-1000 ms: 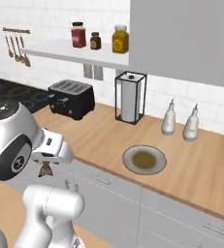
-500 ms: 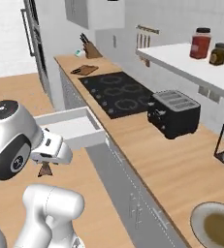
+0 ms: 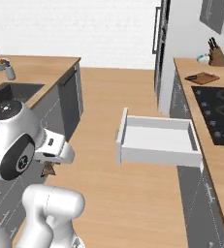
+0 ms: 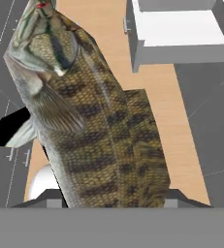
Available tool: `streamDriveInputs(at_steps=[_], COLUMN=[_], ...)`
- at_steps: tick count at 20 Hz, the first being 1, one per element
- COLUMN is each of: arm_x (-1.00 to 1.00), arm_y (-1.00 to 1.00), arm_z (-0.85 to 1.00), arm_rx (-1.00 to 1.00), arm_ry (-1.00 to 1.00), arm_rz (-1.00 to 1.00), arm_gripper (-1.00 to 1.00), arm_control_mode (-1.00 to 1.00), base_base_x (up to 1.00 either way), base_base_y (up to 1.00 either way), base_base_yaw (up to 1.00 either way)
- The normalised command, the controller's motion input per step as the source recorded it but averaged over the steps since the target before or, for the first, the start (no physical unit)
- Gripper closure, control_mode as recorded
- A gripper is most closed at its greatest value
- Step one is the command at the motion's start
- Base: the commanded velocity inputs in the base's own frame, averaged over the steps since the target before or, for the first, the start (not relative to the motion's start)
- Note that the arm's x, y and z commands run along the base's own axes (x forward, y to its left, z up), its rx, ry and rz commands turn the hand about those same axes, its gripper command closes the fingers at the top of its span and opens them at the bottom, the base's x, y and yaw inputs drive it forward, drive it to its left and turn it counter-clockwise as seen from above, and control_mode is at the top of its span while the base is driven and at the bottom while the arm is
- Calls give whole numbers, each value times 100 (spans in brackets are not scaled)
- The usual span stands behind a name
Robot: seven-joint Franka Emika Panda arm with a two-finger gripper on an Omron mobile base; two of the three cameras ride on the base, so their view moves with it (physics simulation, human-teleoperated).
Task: Pick up the knife from the drawer and place it on the cutting board. Then place the meat from the plate to the cutting board.
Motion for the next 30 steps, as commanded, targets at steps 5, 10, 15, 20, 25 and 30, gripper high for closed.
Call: streamDriveInputs(at_steps=[5,10,15,20,25,30], arm_x=[0,0,0,0,0,0], arm_y=[0,0,0,0,0,0], arm_z=[0,0,0,0,0,0], arm_rx=[0,0,0,0,0,0], arm_ry=[0,0,0,0,0,0], arm_rz=[0,0,0,0,0,0], arm_gripper=[100,100,100,100,100,100], arm_control_mode=[100,100,100,100,100,100], base_base_x=[30,77,95,99,100,100], base_base_y=[96,9,19,38,11,1], base_base_yaw=[29,0,-10,-12,-9,-8])
